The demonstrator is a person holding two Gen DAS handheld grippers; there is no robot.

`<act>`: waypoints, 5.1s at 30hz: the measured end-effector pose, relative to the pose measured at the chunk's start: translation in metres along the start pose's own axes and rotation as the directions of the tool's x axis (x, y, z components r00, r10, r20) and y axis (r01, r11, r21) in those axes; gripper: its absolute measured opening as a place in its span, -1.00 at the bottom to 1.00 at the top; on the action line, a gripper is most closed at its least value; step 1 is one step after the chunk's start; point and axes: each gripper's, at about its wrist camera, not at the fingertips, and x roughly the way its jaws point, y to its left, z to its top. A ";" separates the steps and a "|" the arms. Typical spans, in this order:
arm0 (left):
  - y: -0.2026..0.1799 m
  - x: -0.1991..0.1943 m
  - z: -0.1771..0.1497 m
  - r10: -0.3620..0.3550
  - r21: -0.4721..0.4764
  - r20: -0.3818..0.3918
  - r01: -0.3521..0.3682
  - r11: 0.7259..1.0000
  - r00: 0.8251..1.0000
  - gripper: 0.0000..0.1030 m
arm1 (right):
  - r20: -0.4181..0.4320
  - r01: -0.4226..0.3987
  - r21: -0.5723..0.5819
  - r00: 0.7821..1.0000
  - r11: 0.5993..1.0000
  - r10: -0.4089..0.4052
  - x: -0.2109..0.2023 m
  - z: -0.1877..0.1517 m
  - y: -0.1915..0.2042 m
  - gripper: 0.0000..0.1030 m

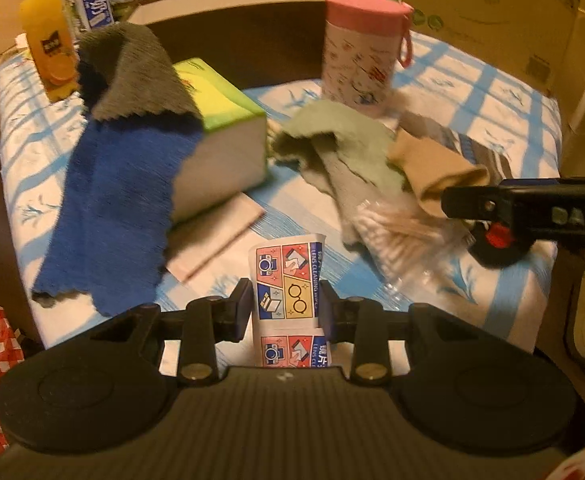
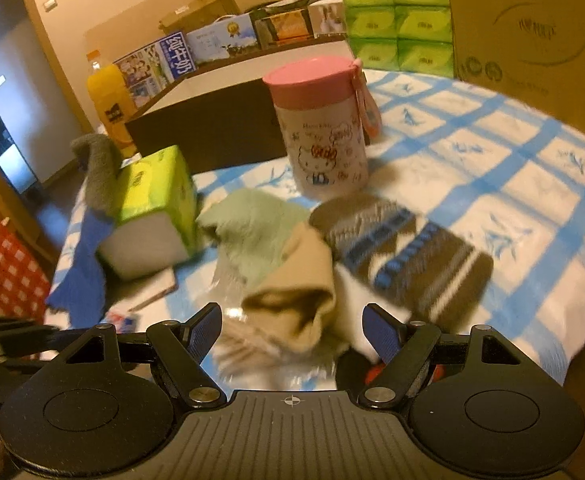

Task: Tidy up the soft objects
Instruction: 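Grasp the beige sock with the right gripper while the left carries packets toward the box, then open the right gripper over the brown box while the left drops the packets in, then move the right gripper to the striped mitten while the left approaches the grey cloth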

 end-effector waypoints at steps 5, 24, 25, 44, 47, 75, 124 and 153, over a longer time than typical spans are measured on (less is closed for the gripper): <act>0.006 -0.006 0.005 0.001 -0.020 0.015 0.000 1.000 1.000 -0.38 | -0.035 0.010 -0.017 0.999 1.000 -0.011 0.022 0.008 0.001 -0.19; 0.007 -0.076 0.006 0.010 -0.011 0.133 -0.008 1.000 0.991 -0.38 | 0.139 -0.027 -0.090 0.989 0.996 0.040 -0.067 0.009 0.018 -0.90; 0.007 -0.081 0.007 0.012 -0.006 0.142 -0.012 1.000 0.990 -0.38 | 0.147 -0.027 -0.094 0.988 0.995 0.041 -0.074 0.009 0.017 -0.90; 0.014 -0.105 0.060 0.006 0.022 0.227 -0.011 1.000 0.974 -0.38 | 0.202 -0.100 -0.207 0.969 0.973 0.142 -0.107 0.047 0.025 -0.90; 0.020 -0.097 0.077 0.013 0.017 0.232 -0.017 1.000 0.973 -0.38 | 0.200 -0.116 -0.225 0.966 0.967 0.163 -0.097 0.063 0.024 -0.90; 0.111 0.084 0.321 -0.009 -0.043 0.169 0.017 0.999 0.985 -0.38 | 0.094 -0.148 -0.280 0.979 0.948 0.181 0.131 0.288 0.038 -0.89; 0.171 -0.063 0.208 0.020 -0.220 0.208 0.027 0.975 0.978 0.05 | 0.163 -0.236 -0.115 0.954 0.965 0.253 -0.006 0.224 0.008 0.35; 0.143 -0.118 0.069 0.093 -0.326 0.184 -0.028 0.945 0.979 0.09 | 0.162 -0.038 -0.080 0.986 0.996 0.051 -0.096 0.068 -0.039 0.35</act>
